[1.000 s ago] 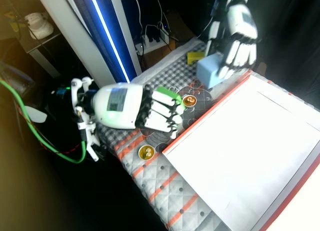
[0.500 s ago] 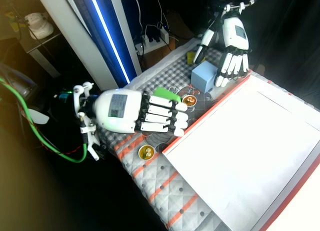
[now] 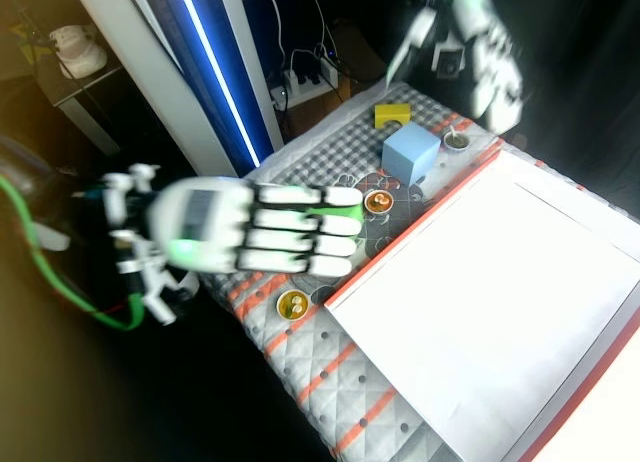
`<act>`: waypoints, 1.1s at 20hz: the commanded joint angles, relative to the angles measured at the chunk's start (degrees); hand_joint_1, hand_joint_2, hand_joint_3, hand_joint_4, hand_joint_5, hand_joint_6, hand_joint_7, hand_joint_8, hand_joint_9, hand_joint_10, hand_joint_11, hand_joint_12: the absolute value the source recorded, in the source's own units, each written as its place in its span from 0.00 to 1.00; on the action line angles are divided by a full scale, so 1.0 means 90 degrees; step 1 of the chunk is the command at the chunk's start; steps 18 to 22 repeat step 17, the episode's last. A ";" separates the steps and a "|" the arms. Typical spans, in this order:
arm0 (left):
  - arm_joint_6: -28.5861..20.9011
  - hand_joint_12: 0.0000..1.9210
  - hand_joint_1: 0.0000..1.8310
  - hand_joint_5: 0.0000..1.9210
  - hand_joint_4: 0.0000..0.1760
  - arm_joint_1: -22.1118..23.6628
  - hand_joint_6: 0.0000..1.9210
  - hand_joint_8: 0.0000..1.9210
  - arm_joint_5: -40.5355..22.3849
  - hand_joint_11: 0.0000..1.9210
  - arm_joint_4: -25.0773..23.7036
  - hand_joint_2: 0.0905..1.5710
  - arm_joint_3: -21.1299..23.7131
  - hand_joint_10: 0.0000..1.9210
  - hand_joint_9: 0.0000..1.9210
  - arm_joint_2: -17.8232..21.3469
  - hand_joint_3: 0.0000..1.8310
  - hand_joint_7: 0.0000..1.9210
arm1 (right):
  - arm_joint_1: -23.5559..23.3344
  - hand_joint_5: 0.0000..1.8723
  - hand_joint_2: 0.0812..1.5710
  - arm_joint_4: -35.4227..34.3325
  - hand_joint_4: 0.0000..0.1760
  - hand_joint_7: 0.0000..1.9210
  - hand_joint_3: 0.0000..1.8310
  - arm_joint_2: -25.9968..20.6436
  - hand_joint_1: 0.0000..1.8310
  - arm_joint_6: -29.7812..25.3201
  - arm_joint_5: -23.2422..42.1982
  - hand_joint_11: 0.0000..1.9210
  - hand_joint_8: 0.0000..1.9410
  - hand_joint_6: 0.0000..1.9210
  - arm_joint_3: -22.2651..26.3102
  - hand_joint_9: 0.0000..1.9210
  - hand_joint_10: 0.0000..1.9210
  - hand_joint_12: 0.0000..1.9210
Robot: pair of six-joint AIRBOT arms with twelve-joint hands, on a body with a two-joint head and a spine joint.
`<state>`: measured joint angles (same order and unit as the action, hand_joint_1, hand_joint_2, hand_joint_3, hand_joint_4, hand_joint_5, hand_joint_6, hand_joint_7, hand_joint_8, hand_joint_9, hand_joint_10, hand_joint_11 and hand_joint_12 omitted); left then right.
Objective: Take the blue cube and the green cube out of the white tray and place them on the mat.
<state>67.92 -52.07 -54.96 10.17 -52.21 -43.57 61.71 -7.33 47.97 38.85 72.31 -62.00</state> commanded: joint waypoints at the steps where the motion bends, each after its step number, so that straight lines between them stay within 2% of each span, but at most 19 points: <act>1: -0.0624 0.00 0.41 0.00 1.00 -0.0107 0.00 0.00 -0.1689 0.00 0.0107 0.52 -0.0077 0.00 0.00 0.0032 0.00 0.00 | -0.0012 0.02 0.71 -0.0129 0.41 0.00 0.01 -0.0002 0.34 -0.0025 0.1200 0.00 0.00 0.00 0.0012 0.01 0.00 0.00; 2: -0.1217 0.00 0.39 0.00 0.86 -0.0365 0.00 0.00 -0.2258 0.00 0.0190 0.52 -0.0164 0.00 0.00 0.0027 0.00 0.00 | 0.0048 0.03 0.71 -0.0236 0.36 0.03 0.00 -0.0002 0.34 -0.0024 0.1466 0.01 0.00 0.00 0.0036 0.04 0.01 0.01; 3: -0.1573 0.00 0.43 0.00 0.97 -0.0589 0.00 0.00 -0.2684 0.00 0.0266 0.53 -0.0216 0.00 0.00 0.0014 0.00 0.00 | 0.0126 0.07 0.71 -0.0329 0.47 0.09 0.00 -0.0002 0.35 -0.0021 0.1751 0.06 0.01 0.00 0.0073 0.11 0.01 0.03; 4: -0.1743 0.00 0.43 0.00 1.00 -0.0797 0.00 0.00 -0.3121 0.00 0.0427 0.54 -0.0218 0.00 0.00 0.0020 0.01 0.00 | 0.0199 0.11 0.71 -0.0390 0.26 0.14 0.00 -0.0015 0.28 0.0005 0.2065 0.10 0.00 0.00 0.0137 0.15 0.01 0.05; 5: -0.1768 0.00 0.43 0.00 1.00 -0.0853 0.00 0.00 -0.3233 0.00 0.0475 0.54 -0.0210 0.00 0.00 0.0024 0.01 0.00 | 0.0209 0.11 0.71 -0.0396 0.26 0.14 0.00 -0.0026 0.28 0.0022 0.2114 0.10 0.00 0.00 0.0156 0.15 0.01 0.05; 6: -0.1973 0.00 0.37 0.00 1.00 -0.0998 0.00 0.00 -0.3588 0.00 0.0576 0.53 -0.0207 0.00 0.00 0.0027 0.00 0.01 | 0.0257 0.16 0.75 -0.0420 0.22 0.19 0.00 -0.0060 0.26 0.0057 0.2282 0.13 0.00 0.00 0.0206 0.20 0.01 0.07; 8: -0.2438 0.00 0.34 0.00 1.00 -0.1301 0.00 0.01 -0.4176 0.01 0.0654 0.52 -0.0219 0.00 0.01 -0.0001 0.00 0.02 | 0.0403 0.17 0.75 -0.0443 0.20 0.20 0.00 -0.0103 0.27 0.0126 0.2673 0.14 0.00 0.00 0.0326 0.21 0.01 0.07; 9: -0.2712 0.03 0.30 0.00 1.00 -0.1497 0.00 0.00 -0.4596 0.05 0.0683 0.51 -0.0215 0.00 0.04 -0.0032 0.00 0.05 | 0.0501 0.14 0.75 -0.0462 0.40 0.19 0.00 -0.0169 0.27 0.0267 0.2964 0.14 0.00 0.00 0.0457 0.21 0.00 0.05; 10: -0.2816 0.03 0.29 0.00 1.00 -0.1610 0.00 0.00 -0.4835 0.06 0.0713 0.52 -0.0200 0.00 0.04 -0.0056 0.00 0.06 | 0.0574 0.12 0.76 -0.0468 0.47 0.19 0.00 -0.0220 0.28 0.0378 0.3168 0.14 0.00 0.00 0.0555 0.20 0.00 0.04; 12: -0.2865 0.04 0.25 0.00 1.00 -0.1665 0.00 0.00 -0.4912 0.04 0.0761 0.61 -0.0171 0.00 0.04 -0.0104 0.01 0.04 | 0.0593 0.09 0.77 -0.0416 0.27 0.20 0.00 -0.0287 0.35 0.0459 0.3183 0.14 0.00 0.00 0.0678 0.20 0.00 0.02; 13: -0.2880 0.05 0.26 0.03 1.00 -0.1656 0.00 0.00 -0.4911 0.05 0.0760 0.61 -0.0190 0.00 0.06 -0.0145 0.00 0.06 | 0.0594 0.04 0.74 -0.0380 0.33 0.17 0.00 -0.0287 0.37 0.0459 0.3183 0.12 0.00 0.00 0.0689 0.18 0.00 0.01; 14: -0.2995 0.06 0.26 0.03 0.82 -0.1654 0.00 0.00 -0.4913 0.04 0.0763 0.62 -0.0201 0.00 0.06 -0.0177 0.00 0.06 | 0.0594 0.07 0.74 -0.0362 0.13 0.15 0.00 -0.0287 0.37 0.0459 0.3183 0.09 0.00 0.01 0.0717 0.14 0.00 0.00; 15: -0.3122 0.06 0.24 0.02 0.71 -0.1653 0.00 0.00 -0.4913 0.03 0.0758 0.63 -0.0211 0.00 0.06 -0.0194 0.01 0.06 | 0.0594 0.08 0.76 -0.0331 0.09 0.15 0.00 -0.0287 0.34 0.0466 0.3184 0.10 0.00 0.01 0.0742 0.14 0.00 0.01; 16: -0.3160 0.06 0.24 0.02 0.71 -0.1653 0.00 0.00 -0.4913 0.03 0.0740 0.63 -0.0214 0.00 0.06 -0.0201 0.01 0.06 | 0.0594 0.08 0.76 -0.0308 0.09 0.15 0.00 -0.0287 0.34 0.0492 0.3184 0.10 0.00 0.01 0.0756 0.14 0.00 0.01; 17: -0.3190 0.06 0.20 0.01 0.73 -0.1652 0.00 0.00 -0.4913 0.04 0.0713 0.67 -0.0219 0.00 0.07 -0.0217 0.01 0.06 | 0.0594 0.10 0.75 -0.0234 0.15 0.17 0.00 -0.0291 0.36 0.0550 0.3184 0.12 0.01 0.01 0.0786 0.16 0.01 0.02; 22: -0.3190 0.06 0.20 0.01 0.73 -0.1652 0.00 0.00 -0.4913 0.04 0.0713 0.67 -0.0219 0.00 0.07 -0.0217 0.01 0.06 | 0.0594 0.10 0.75 -0.0234 0.15 0.17 0.00 -0.0291 0.36 0.0550 0.3184 0.12 0.01 0.01 0.0786 0.16 0.01 0.02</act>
